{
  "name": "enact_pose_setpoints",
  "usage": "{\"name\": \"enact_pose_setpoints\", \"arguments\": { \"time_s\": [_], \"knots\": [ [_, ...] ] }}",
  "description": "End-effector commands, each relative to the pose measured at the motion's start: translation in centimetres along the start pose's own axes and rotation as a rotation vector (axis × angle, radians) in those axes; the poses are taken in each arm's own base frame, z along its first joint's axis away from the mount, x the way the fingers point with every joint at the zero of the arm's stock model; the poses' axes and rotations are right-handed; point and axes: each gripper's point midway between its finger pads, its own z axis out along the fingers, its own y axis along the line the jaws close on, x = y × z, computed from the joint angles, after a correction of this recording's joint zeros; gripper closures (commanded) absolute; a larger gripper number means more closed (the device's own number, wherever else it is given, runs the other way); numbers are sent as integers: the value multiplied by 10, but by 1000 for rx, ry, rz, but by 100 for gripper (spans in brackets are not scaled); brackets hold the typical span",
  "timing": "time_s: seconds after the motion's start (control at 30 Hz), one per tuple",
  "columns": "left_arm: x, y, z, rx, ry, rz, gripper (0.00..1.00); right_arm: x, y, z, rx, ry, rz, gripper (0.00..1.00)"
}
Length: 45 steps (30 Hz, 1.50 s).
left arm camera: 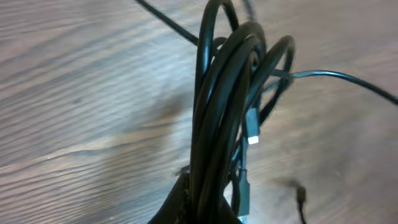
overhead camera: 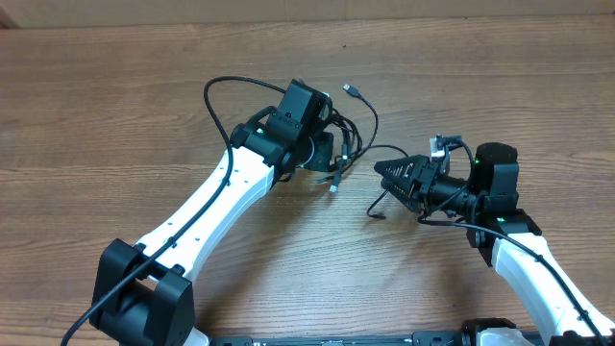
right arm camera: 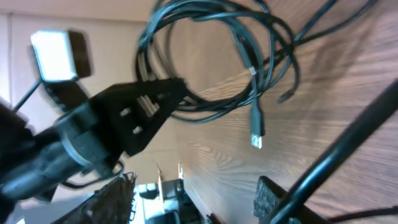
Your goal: Untangle cables
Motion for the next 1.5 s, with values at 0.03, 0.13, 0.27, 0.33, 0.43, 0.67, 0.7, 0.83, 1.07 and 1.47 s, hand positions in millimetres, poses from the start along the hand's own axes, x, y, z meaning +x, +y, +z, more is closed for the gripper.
{"name": "enact_pose_setpoints", "arguments": {
  "time_s": [0.03,0.13,0.27,0.33,0.43,0.67,0.7,0.83,1.07,1.47],
  "knots": [
    [6,-29,0,160,40,74,96,-9,-1,-3,20,-48,110,40],
    [7,-29,0,158,45,19,96,-7,-1,-1,17,-42,202,44],
    [6,-28,0,152,50,-61,96,-2,-1,5,33,-38,238,44],
    [5,-26,0,137,45,-71,96,-4,-9,8,77,-76,249,34],
    [2,-12,2,59,21,-72,96,-4,-30,6,167,-119,301,28],
    [-12,45,-2,-172,-57,-184,96,21,-111,-23,541,-211,511,25],
    [-14,50,-3,-180,-61,-196,96,22,-117,-27,576,-223,512,24],
    [-17,71,-6,-192,-68,-283,96,22,-135,-42,686,-268,484,20],
    [-10,51,-5,-20,7,-315,96,-11,-115,-48,658,-335,383,19],
    [1,25,-2,22,47,-271,95,-44,-1,-10,182,-236,262,36]
  ]
}}
